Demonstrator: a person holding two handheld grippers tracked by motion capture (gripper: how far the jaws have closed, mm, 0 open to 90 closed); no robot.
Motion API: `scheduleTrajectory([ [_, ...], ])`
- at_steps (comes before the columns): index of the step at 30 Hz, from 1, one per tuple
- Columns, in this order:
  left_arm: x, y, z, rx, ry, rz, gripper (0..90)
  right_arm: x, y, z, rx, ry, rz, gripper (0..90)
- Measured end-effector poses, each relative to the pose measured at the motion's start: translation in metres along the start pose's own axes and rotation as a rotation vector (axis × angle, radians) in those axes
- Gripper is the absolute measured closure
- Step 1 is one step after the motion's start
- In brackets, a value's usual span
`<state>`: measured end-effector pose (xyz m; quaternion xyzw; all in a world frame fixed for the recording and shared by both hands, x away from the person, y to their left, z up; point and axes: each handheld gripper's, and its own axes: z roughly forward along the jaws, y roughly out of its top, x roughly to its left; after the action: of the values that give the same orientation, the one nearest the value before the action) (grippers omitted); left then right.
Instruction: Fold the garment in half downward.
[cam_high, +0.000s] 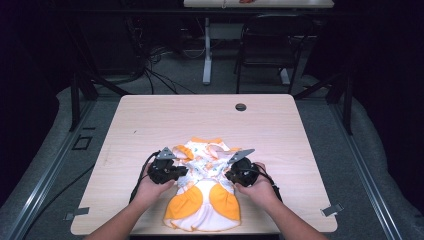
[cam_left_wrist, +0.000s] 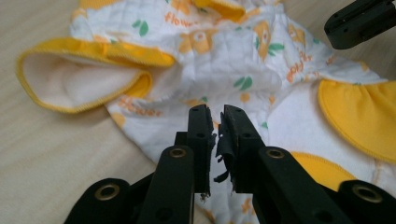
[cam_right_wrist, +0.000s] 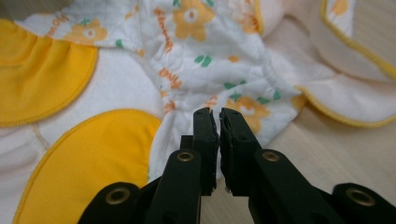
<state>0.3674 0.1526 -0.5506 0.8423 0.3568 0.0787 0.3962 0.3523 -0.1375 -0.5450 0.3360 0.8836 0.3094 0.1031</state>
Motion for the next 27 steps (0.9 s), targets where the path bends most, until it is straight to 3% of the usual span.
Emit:
scheduleTrajectory([
  [10, 0.019, 0.026, -0.007, -0.01, 0.039, -0.012, 73.1, -0.02, 0.02, -0.009, -0.001, -0.051, 0.001, 78.2],
  [17, 0.026, 0.039, -0.01, -0.022, 0.035, -0.023, 70.7, -0.031, 0.031, -0.012, -0.005, -0.07, 0.001, 74.1],
  [27, 0.033, 0.057, -0.002, 0.001, 0.059, 0.009, 70.1, -0.046, 0.051, -0.006, 0.008, -0.08, 0.001, 71.5],
])
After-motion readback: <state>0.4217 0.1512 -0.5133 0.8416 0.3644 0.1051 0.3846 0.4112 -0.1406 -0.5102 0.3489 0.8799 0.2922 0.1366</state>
